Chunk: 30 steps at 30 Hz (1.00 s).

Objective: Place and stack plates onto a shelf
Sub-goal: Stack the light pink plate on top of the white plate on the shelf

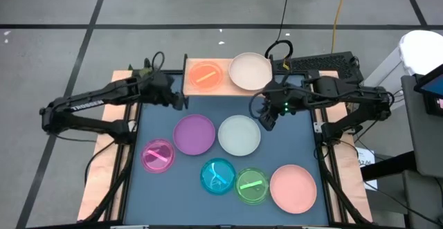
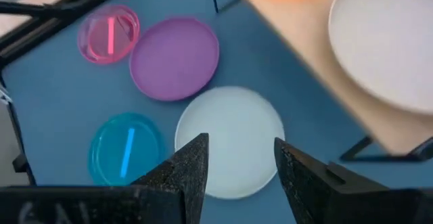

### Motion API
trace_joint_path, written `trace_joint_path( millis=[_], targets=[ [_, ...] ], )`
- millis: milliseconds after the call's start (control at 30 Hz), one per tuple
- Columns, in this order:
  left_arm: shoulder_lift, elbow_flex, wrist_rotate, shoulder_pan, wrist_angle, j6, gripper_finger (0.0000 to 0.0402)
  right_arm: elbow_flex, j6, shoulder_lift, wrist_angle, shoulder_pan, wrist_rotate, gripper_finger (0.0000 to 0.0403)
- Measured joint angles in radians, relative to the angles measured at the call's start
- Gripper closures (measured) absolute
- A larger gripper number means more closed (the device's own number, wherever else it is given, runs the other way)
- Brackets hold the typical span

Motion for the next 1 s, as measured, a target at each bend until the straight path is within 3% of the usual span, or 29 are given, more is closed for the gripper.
trace_joint_path(
  millis=[200, 400, 633, 767, 1000],
  targets=[
    [0.011, -0.028, -0.042, -0.119, -0.002, -0.048, 0.0266, -0.163, 0.051, -0.02, 0.026, 0.0, -0.17, 0.0252],
    [0.01, -0.089, -0.051, -0.209, -0.006, -0.114, 0.0266, -0.402, 0.251, -0.051, 0.197, 0.0, -0.357, 0.0252],
    [0.01, -0.152, -0.052, -0.309, -0.001, -0.187, 0.0266, -0.607, 0.474, -0.112, 0.365, 0.013, -0.467, 0.0252],
    [0.01, -0.172, -0.052, -0.352, 0.001, -0.187, 0.0266, -0.665, 0.454, -0.15, 0.373, 0.035, -0.503, 0.0252],
    [0.01, -0.197, -0.07, -0.406, 0.009, -0.201, 0.0266, -0.763, 0.267, -0.214, 0.358, 0.116, -0.528, 0.0252]
  ],
)
